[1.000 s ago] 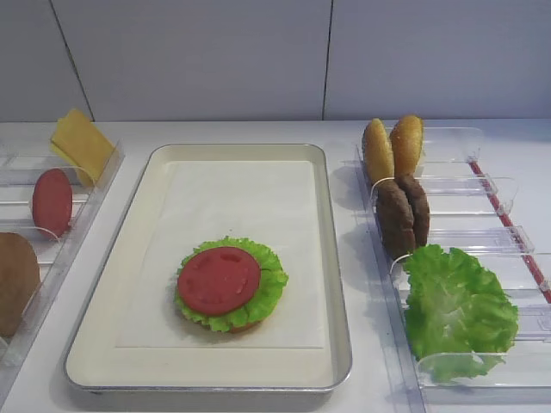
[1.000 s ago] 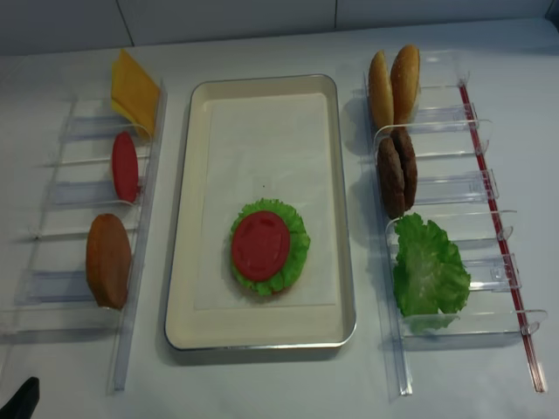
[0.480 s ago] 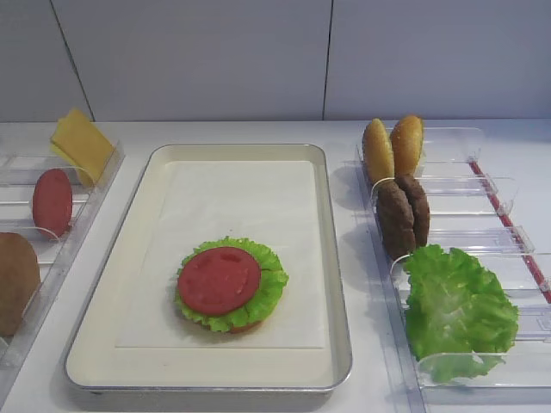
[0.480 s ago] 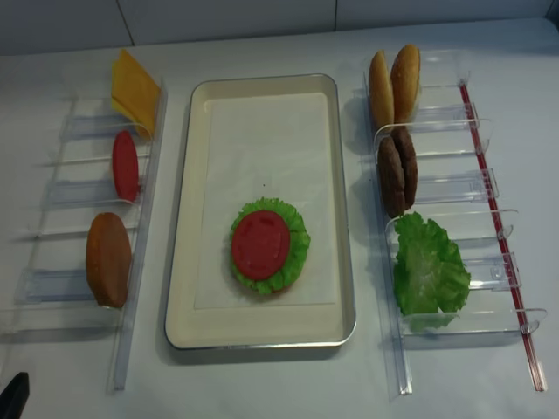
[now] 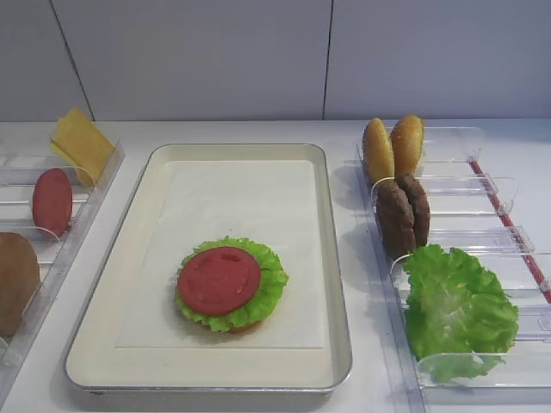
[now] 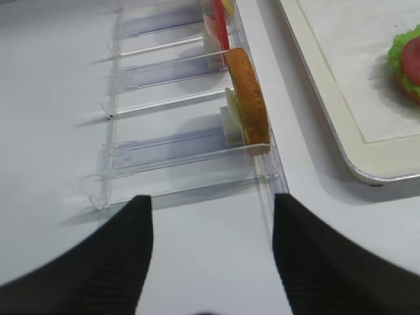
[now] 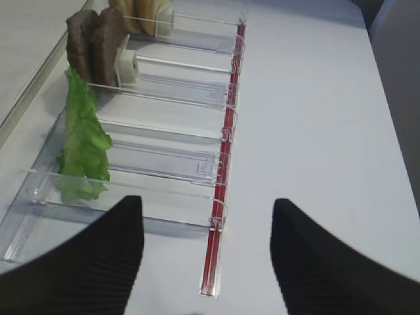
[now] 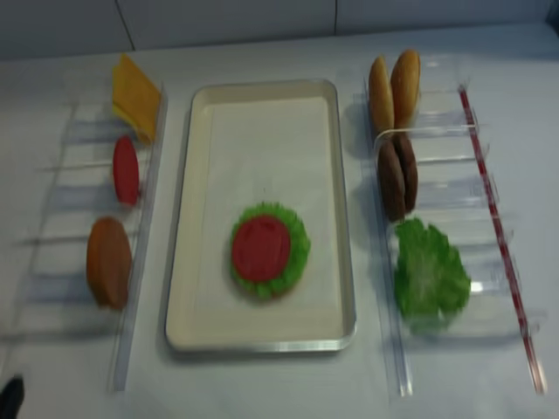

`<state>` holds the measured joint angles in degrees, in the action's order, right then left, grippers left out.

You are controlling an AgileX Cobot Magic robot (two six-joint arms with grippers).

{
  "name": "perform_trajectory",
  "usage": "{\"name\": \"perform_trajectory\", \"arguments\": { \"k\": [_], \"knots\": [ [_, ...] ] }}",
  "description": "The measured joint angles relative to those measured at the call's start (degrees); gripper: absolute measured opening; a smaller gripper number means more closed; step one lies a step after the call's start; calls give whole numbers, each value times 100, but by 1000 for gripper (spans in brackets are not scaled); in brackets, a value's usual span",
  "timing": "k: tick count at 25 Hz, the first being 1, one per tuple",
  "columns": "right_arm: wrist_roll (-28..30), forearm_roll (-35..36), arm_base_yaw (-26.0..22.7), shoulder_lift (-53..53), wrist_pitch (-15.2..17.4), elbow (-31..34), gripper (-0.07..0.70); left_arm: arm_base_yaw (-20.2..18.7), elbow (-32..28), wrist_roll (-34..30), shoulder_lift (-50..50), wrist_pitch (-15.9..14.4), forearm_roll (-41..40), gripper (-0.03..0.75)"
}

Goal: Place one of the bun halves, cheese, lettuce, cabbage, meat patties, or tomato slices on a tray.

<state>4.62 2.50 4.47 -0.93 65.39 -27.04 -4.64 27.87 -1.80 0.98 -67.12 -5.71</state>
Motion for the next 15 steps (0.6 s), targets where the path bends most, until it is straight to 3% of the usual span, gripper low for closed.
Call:
{"name": "perform_trajectory", "arguments": {
  "k": [15],
  "knots": [
    [0,0,0,0,0,0,447,0,0,0,4,0,0,396]
  ]
}}
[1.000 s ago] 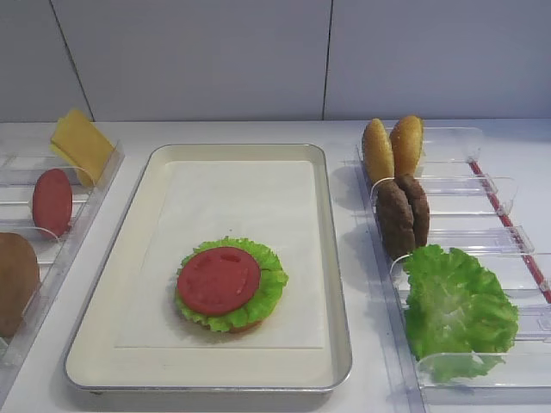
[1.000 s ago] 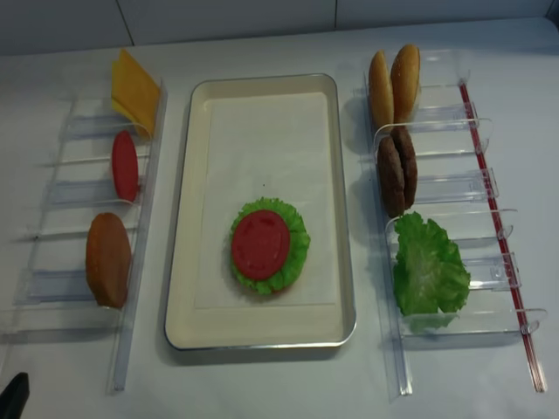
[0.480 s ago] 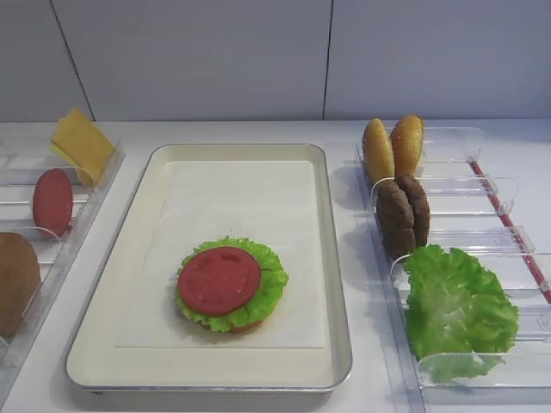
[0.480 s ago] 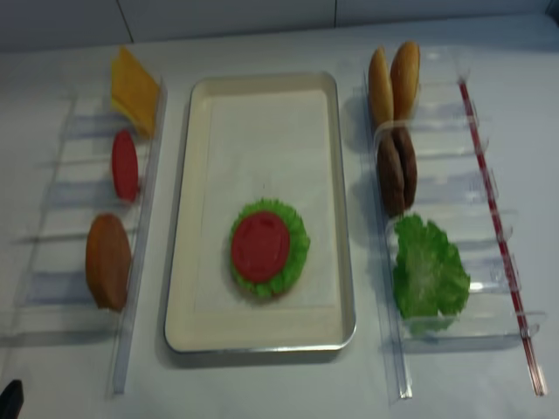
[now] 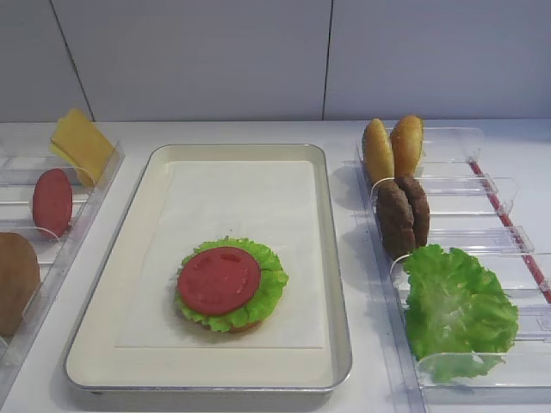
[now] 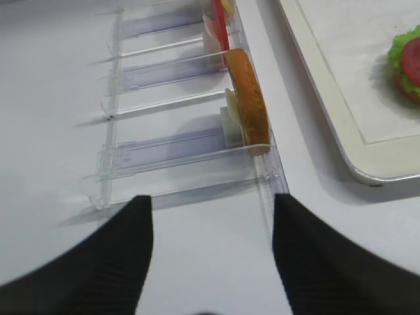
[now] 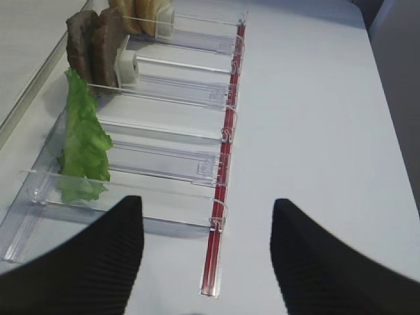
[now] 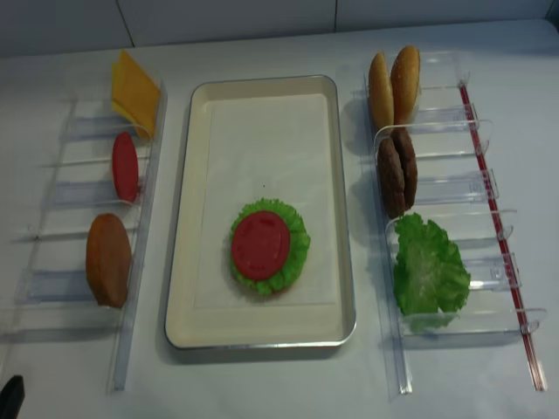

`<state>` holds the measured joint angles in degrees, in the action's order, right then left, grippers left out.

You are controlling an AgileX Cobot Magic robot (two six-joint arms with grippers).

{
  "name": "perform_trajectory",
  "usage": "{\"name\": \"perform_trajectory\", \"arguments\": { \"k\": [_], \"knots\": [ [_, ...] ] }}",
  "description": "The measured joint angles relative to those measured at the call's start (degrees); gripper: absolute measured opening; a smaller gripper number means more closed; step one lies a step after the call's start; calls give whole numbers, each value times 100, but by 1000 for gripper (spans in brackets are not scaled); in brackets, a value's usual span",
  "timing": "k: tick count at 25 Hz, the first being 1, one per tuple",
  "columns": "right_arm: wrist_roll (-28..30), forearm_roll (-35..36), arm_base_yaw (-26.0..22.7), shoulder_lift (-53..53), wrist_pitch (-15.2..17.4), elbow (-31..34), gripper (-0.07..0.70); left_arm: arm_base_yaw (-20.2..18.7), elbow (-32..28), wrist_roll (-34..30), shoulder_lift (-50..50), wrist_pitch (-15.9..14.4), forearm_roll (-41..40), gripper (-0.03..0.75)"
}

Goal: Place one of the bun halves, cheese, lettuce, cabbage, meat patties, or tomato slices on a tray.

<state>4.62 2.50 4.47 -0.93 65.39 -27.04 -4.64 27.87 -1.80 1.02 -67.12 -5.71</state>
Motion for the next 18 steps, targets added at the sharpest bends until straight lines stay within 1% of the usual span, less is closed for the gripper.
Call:
{"name": "perform_trajectory", "arguments": {
  "k": [18],
  "knots": [
    [0,0,0,0,0,0,447,0,0,0,0,0,0,396]
  ]
}}
